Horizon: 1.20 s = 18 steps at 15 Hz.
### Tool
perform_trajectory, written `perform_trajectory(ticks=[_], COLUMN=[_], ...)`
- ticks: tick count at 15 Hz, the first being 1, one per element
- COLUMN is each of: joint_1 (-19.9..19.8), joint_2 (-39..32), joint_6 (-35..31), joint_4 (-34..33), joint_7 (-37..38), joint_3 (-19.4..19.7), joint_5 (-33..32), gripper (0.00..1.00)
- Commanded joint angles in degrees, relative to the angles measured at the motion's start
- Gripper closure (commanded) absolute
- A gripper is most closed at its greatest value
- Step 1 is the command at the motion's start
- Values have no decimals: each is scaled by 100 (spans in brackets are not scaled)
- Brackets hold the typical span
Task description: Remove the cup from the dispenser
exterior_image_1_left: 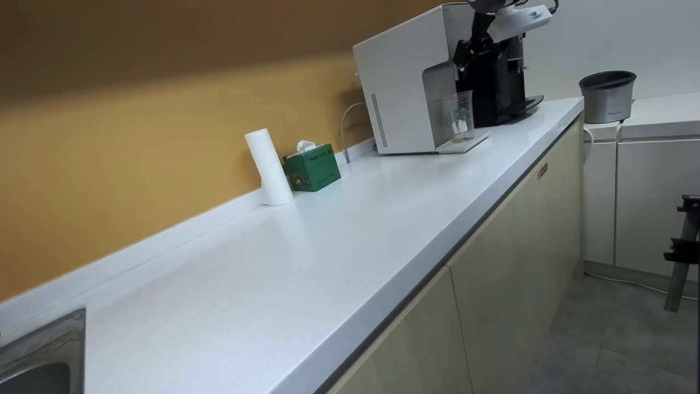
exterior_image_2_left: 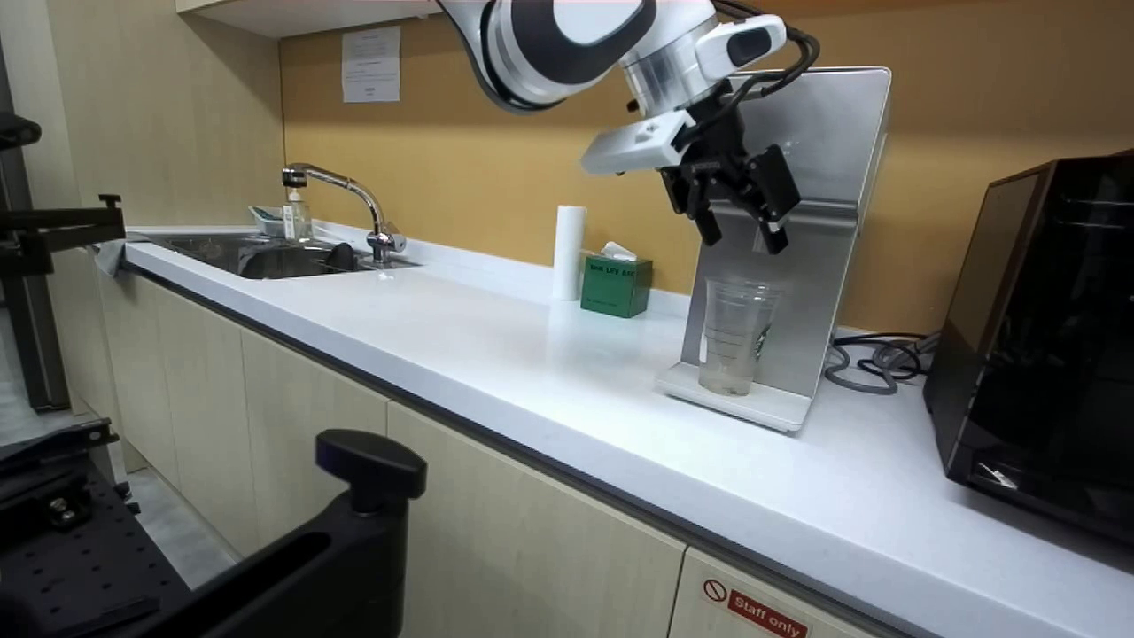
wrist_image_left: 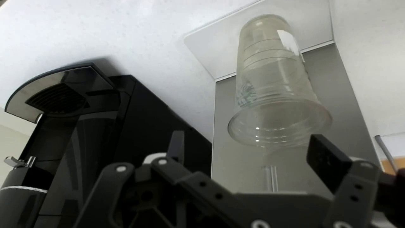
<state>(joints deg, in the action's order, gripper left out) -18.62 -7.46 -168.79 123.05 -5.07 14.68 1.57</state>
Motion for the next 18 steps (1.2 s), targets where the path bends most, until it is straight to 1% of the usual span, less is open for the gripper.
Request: perform_trajectory(ticks=[1, 8, 13, 18], joint_1=[-82, -115, -87, -26], joint_2=[-175, -427, -568, -746], joint_6=[-187, -301, -341, -443], joint_4=[-94, -185, -260, -382], joint_7=[-93, -299, -279, -203], joint_3=[-39, -137, -160, -83], joint_5=[177, 427, 361, 229], gripper=[0, 0, 0, 0])
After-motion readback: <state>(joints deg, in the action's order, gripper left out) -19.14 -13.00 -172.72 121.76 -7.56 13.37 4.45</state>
